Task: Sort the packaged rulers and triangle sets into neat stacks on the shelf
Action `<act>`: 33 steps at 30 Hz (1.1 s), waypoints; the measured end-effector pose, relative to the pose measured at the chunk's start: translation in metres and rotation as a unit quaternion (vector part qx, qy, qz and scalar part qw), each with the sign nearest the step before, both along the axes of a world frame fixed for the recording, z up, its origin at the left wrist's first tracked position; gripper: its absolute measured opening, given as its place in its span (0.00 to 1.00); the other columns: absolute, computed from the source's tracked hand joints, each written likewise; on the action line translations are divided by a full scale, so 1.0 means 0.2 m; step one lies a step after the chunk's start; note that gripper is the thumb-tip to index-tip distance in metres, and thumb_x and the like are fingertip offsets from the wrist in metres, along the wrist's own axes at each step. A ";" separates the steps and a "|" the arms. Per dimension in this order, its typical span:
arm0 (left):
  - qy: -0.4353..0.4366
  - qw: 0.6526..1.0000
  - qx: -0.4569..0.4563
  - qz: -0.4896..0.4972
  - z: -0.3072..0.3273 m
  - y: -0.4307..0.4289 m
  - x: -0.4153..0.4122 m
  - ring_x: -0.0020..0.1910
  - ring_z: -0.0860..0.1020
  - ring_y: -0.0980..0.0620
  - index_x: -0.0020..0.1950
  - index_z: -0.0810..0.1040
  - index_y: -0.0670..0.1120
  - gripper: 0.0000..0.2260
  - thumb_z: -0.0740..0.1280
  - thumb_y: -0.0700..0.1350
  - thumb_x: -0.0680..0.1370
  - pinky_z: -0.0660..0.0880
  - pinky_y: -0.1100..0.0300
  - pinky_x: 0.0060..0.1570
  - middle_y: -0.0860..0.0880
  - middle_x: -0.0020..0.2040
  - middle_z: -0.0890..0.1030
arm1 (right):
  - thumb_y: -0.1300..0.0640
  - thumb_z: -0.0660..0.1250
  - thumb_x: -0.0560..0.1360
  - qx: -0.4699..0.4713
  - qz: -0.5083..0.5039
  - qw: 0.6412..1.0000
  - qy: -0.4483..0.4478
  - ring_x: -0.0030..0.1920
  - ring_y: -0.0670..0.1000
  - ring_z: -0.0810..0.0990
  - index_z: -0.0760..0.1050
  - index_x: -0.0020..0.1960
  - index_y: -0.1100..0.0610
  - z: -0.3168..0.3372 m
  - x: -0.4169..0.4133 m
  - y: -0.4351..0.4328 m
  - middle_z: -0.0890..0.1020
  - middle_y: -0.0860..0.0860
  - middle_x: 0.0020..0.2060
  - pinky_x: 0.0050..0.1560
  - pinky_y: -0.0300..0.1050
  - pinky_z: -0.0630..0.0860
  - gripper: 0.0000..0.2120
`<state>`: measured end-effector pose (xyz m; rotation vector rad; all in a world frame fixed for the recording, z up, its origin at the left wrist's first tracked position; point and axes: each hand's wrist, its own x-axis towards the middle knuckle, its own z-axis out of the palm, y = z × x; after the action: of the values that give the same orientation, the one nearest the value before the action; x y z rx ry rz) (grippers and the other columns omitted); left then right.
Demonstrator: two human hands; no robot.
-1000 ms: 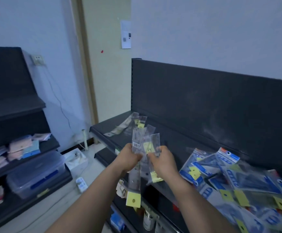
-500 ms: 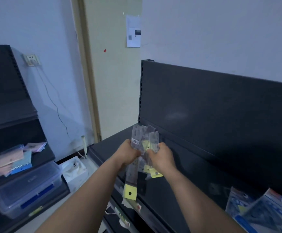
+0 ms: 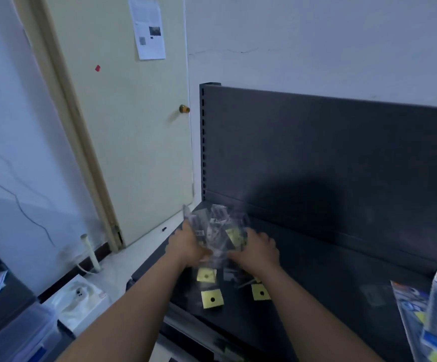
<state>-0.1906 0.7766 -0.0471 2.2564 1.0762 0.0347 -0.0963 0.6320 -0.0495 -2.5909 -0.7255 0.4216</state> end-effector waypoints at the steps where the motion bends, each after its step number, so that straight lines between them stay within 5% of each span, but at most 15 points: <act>1: 0.021 0.999 0.023 -0.011 0.01 0.01 -0.01 0.68 0.67 0.40 0.77 0.53 0.48 0.52 0.77 0.61 0.62 0.68 0.47 0.66 0.42 0.70 0.67 | 0.36 0.67 0.68 -0.013 0.007 1.000 0.000 0.68 0.60 0.64 0.59 0.73 0.48 0.00 -0.01 0.00 0.67 0.57 0.68 0.65 0.53 0.65 0.39; 8: 0.073 0.991 0.076 -0.088 -0.03 0.05 -0.02 0.73 0.60 0.39 0.79 0.45 0.50 0.51 0.70 0.68 0.66 0.61 0.46 0.70 0.40 0.76 0.59 | 0.34 0.64 0.69 -0.008 0.019 1.000 0.007 0.65 0.59 0.66 0.65 0.69 0.46 -0.01 -0.09 0.01 0.72 0.54 0.64 0.61 0.50 0.64 0.33; 11: 0.112 0.978 0.120 -0.125 -0.03 0.04 -0.02 0.75 0.58 0.39 0.79 0.43 0.47 0.48 0.62 0.70 0.71 0.58 0.46 0.71 0.40 0.76 0.59 | 0.40 0.64 0.73 0.002 0.026 0.999 0.024 0.65 0.59 0.68 0.69 0.67 0.49 0.06 -0.12 -0.06 0.74 0.54 0.63 0.62 0.48 0.63 0.26; 14: 0.133 0.973 0.130 -0.135 -0.02 0.00 -0.03 0.75 0.55 0.39 0.79 0.45 0.44 0.45 0.58 0.69 0.73 0.55 0.47 0.71 0.39 0.77 0.56 | 0.48 0.65 0.76 -0.003 0.022 0.999 0.043 0.67 0.59 0.66 0.68 0.69 0.54 0.09 -0.14 -0.14 0.72 0.56 0.65 0.66 0.46 0.62 0.24; 18: 0.106 0.971 0.150 -0.151 0.01 -0.07 0.01 0.75 0.55 0.38 0.79 0.48 0.44 0.40 0.58 0.65 0.76 0.55 0.46 0.71 0.37 0.77 0.54 | 0.44 0.67 0.72 0.013 0.006 0.999 0.047 0.63 0.57 0.71 0.74 0.61 0.51 0.06 -0.14 -0.18 0.77 0.53 0.59 0.63 0.46 0.70 0.20; 21: 0.060 0.962 0.173 -0.202 0.05 -0.17 0.07 0.76 0.54 0.39 0.78 0.50 0.44 0.38 0.58 0.64 0.77 0.55 0.45 0.72 0.39 0.78 0.53 | 0.44 0.67 0.73 0.007 -0.014 0.999 0.032 0.67 0.57 0.69 0.68 0.71 0.54 0.06 -0.13 -0.24 0.71 0.54 0.68 0.66 0.48 0.69 0.29; 29: -0.019 0.937 0.156 -0.313 0.14 -0.62 0.21 0.65 0.69 0.40 0.64 0.67 0.43 0.24 0.60 0.59 0.78 0.68 0.50 0.62 0.40 0.65 0.72 | 0.48 0.68 0.72 0.025 -0.099 0.994 -0.043 0.61 0.55 0.76 0.74 0.66 0.55 0.09 -0.05 -0.62 0.77 0.55 0.62 0.60 0.47 0.74 0.24; 33: -0.039 0.924 0.128 -0.357 0.18 -0.90 0.28 0.66 0.69 0.39 0.68 0.67 0.43 0.25 0.61 0.58 0.78 0.67 0.50 0.63 0.41 0.67 0.71 | 0.48 0.68 0.73 -0.007 -0.143 0.987 -0.080 0.62 0.57 0.75 0.75 0.65 0.53 0.11 -0.01 -0.92 0.78 0.57 0.60 0.61 0.46 0.73 0.22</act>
<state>-0.1348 0.5959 -0.0121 2.7294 0.1610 -0.0422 -0.0987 0.4473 -0.0272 -2.7084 -0.3912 0.1326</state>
